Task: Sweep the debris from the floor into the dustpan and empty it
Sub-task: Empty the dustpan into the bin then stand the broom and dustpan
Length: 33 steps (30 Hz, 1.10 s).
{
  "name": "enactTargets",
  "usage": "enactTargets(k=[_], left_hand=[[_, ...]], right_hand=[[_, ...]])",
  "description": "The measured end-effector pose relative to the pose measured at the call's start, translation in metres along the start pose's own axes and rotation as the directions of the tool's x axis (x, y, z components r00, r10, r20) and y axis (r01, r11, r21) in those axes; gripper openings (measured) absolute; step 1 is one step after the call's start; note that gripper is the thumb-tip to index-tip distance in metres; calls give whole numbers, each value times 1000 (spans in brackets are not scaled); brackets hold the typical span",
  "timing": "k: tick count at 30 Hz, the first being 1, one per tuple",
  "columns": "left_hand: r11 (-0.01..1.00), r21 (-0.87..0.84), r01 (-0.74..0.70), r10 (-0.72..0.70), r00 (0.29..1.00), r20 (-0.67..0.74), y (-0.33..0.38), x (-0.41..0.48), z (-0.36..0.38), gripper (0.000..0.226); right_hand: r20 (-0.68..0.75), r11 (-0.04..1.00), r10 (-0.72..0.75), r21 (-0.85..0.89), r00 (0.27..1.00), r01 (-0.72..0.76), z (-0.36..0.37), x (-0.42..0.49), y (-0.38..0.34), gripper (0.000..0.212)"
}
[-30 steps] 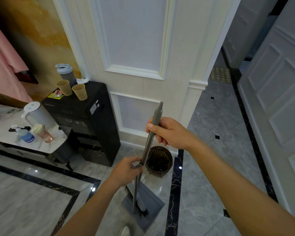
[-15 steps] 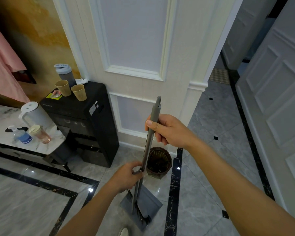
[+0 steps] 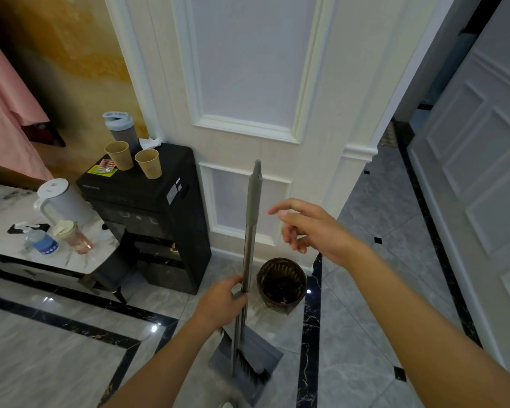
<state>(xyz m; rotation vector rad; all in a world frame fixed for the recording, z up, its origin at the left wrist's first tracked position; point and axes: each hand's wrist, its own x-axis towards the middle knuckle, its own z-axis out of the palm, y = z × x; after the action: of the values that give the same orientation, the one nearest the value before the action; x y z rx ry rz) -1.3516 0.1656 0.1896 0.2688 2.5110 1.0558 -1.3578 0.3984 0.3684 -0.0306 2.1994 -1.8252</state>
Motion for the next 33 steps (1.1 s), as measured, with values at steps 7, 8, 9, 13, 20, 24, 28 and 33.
enactTargets(k=[7,8,9,13,20,24,28,33], left_hand=[[988,-142,64,-61,998,25,-27,30,-43,19],[987,-145,69,-65,997,28,-28,34,-47,19],[985,-152,83,-79,996,29,-30,39,-49,18],[980,-164,113,-112,994,16,-37,74,-54,18],[961,-172,215,-208,976,60,-47,145,-48,18],[945,-134,297,-284,953,109,-45,187,-46,33],[926,-103,363,-354,930,93,-44,220,-49,40],[899,-155,409,-410,912,25,-36,254,-52,51]], right_hand=[[-212,962,264,134,941,-239,-7,36,44,26],[-219,955,286,150,933,-257,-8,40,50,25],[-221,948,306,163,926,-274,-9,44,55,25],[-209,924,371,183,905,-337,-19,71,77,23],[-144,877,468,200,872,-437,-54,141,121,24],[-73,853,503,206,861,-480,-77,186,138,23],[-20,823,542,217,840,-525,-97,223,150,17],[-6,786,596,205,803,-583,-114,258,164,19]])
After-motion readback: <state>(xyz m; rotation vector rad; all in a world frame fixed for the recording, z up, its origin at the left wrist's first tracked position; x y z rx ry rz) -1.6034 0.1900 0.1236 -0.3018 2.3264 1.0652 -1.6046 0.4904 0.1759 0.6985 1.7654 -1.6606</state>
